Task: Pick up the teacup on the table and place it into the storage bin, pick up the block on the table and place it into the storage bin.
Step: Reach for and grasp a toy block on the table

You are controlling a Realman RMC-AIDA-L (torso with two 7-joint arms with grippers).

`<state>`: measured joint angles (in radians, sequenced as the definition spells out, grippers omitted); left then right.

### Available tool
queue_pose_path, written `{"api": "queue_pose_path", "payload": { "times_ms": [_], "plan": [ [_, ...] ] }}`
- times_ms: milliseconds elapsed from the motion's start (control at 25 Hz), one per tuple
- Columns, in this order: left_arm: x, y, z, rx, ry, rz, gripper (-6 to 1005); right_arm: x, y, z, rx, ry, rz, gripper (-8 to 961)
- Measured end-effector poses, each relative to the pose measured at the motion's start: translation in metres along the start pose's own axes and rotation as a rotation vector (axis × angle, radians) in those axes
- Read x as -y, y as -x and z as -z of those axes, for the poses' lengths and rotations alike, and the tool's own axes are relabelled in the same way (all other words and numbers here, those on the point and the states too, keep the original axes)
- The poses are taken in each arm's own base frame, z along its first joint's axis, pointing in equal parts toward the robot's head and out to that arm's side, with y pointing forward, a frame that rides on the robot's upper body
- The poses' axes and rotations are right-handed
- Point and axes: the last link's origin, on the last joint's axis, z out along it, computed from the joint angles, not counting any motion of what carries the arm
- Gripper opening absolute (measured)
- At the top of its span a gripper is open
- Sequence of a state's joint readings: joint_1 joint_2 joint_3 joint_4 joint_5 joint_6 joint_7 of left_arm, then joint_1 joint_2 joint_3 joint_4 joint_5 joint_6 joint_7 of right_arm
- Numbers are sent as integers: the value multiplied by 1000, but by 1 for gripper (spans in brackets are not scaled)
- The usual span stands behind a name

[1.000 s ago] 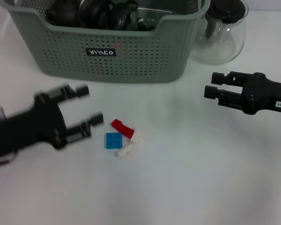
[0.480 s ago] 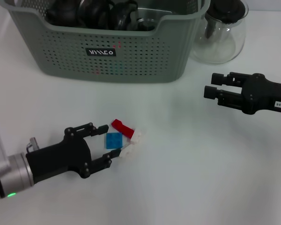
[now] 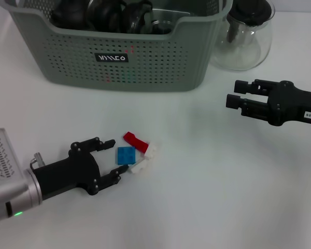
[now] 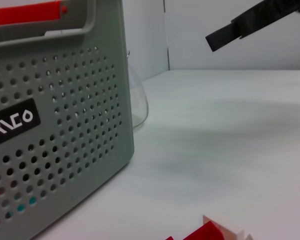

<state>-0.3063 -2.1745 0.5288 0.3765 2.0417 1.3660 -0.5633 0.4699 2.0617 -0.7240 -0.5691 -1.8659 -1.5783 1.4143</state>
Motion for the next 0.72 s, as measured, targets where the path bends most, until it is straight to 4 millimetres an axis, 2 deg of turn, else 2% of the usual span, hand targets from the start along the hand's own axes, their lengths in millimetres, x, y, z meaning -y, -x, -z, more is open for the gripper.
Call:
{"api": "queue_pose_path", "payload": {
  "times_ms": [480, 720],
  "plan": [
    [3, -5, -17, -16, -20, -37, 622, 0, -2, 2, -2, -4, -3, 584],
    [3, -6, -19, -13, -15, -40, 589, 0, -2, 2, -2, -7, -5, 584]
  ]
}}
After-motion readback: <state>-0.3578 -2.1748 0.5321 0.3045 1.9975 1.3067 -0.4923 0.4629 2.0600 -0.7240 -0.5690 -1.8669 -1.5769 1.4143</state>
